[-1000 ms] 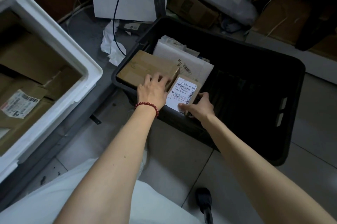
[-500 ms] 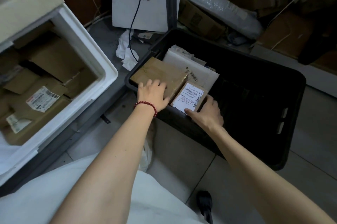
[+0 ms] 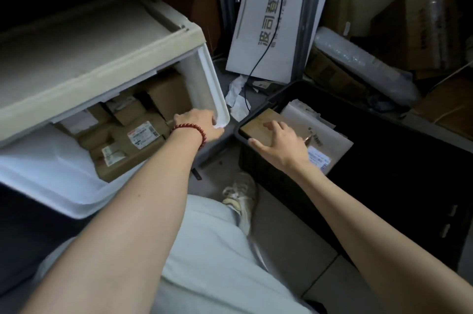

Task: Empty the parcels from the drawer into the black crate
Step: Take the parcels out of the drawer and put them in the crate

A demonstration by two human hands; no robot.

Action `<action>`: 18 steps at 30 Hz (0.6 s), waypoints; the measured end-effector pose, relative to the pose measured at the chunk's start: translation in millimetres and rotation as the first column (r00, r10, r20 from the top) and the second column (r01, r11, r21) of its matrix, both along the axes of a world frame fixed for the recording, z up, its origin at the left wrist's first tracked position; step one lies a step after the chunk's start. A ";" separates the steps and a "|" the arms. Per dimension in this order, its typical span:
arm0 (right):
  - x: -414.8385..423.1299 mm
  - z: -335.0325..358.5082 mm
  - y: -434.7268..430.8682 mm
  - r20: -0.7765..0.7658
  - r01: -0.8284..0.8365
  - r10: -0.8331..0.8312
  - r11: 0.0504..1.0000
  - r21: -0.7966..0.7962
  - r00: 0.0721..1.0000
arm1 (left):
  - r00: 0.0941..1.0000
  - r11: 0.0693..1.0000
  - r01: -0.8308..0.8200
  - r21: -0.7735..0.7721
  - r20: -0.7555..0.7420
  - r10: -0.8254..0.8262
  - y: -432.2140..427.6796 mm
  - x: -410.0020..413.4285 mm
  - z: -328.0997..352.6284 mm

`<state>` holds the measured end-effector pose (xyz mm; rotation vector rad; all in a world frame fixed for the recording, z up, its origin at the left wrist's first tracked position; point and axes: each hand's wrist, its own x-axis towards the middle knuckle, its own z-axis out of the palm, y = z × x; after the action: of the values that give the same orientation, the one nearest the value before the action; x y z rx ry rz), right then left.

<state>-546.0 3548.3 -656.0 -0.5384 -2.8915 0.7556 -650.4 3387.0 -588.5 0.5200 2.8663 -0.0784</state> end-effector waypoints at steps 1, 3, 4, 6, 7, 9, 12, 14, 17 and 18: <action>-4.5 5.7 -10.7 -0.020 -0.029 0.029 0.999 0.025 0.999 | 0.999 0.999 -0.032 -0.025 0.006 0.032 -13.4 1.3 0.6; -10.6 12.2 -30.1 -0.038 -0.078 0.080 0.995 0.059 0.996 | 0.996 0.996 -0.086 -0.037 -0.003 0.086 -39.7 3.2 0.2; -13.1 13.4 -37.9 -0.032 -0.098 0.100 0.993 0.068 0.994 | 0.993 0.993 -0.116 -0.018 -0.014 0.116 -53.1 3.4 0.5; -17.1 13.9 -50.8 -0.007 -0.128 0.129 0.989 0.071 0.992 | 0.982 0.982 -0.183 0.036 -0.045 0.185 -80.4 4.8 0.0; -19.1 13.5 -57.0 0.001 -0.143 0.143 0.988 0.067 0.990 | 0.973 0.974 -0.218 0.059 -0.067 0.222 -94.6 6.5 -1.2; -25.1 12.0 -71.9 0.006 -0.179 0.179 0.982 0.055 0.984 | 0.949 0.955 -0.282 0.092 -0.123 0.291 -123.2 8.6 -5.9; -35.4 9.7 -98.2 0.006 -0.242 0.242 0.969 0.044 0.970 | 0.917 0.935 -0.332 0.123 -0.189 0.351 -157.2 12.3 -20.0; -42.4 6.7 -117.8 0.022 -0.286 0.286 0.957 0.037 0.958 | 0.890 0.909 -0.384 0.161 -0.197 0.411 -177.1 19.6 -40.0; -54.3 0.7 -139.3 0.042 -0.338 0.336 0.940 0.051 0.941 | 0.850 0.857 -0.479 0.191 -0.143 0.507 -197.1 32.2 -78.3; -60.2 -1.1 -144.0 0.045 -0.354 0.351 0.933 0.066 0.935 | 0.839 0.840 -0.505 0.196 -0.118 0.532 -199.4 31.8 -88.6</action>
<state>-606.2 3404.3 -657.1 -0.0176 -3.0711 0.6789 -618.5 3187.6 -677.1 -0.2764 3.0834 0.2089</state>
